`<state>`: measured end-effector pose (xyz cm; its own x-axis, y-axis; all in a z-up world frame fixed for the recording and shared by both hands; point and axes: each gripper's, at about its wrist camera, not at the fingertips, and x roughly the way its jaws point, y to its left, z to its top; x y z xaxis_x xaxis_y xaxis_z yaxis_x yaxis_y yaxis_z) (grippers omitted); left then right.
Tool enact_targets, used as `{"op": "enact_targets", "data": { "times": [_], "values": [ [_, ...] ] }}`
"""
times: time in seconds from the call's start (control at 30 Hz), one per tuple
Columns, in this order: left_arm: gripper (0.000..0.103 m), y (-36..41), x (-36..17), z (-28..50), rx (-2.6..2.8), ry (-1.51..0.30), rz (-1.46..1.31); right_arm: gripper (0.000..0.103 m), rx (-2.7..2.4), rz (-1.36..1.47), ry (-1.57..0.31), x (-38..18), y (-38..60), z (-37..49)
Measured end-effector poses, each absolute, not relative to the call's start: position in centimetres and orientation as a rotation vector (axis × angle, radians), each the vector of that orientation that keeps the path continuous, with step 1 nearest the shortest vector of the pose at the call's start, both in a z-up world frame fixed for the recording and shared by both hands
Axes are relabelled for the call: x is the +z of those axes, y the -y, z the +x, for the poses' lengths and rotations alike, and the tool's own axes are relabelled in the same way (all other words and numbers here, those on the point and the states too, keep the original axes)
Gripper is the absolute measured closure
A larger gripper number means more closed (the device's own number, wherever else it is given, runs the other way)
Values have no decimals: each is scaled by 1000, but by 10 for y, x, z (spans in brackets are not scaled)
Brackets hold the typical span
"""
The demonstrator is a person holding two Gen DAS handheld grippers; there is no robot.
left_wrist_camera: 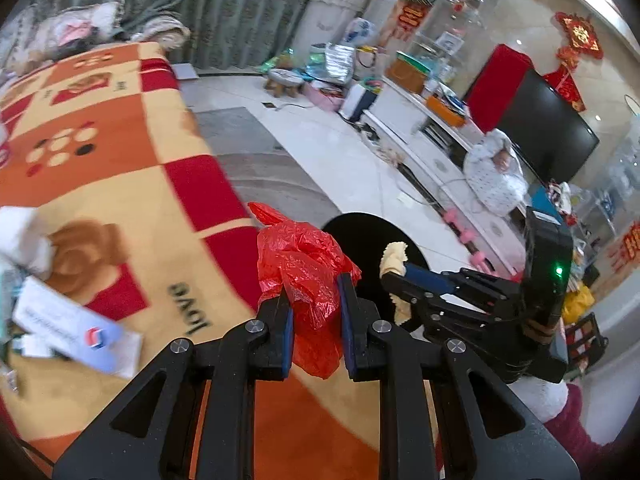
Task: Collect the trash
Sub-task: 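Carry bag and cloth to the black bin and open both tools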
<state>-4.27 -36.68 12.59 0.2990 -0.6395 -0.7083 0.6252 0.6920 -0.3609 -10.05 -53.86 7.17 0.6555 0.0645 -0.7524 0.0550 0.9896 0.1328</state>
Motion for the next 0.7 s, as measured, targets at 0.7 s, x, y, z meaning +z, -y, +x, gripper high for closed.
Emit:
{"op": "enact_targets", "data": {
  "times": [0.7],
  "values": [
    [76,449,94,-45,-959,-969,29,83,-122,276,-900,40,613,-106]
  ]
}}
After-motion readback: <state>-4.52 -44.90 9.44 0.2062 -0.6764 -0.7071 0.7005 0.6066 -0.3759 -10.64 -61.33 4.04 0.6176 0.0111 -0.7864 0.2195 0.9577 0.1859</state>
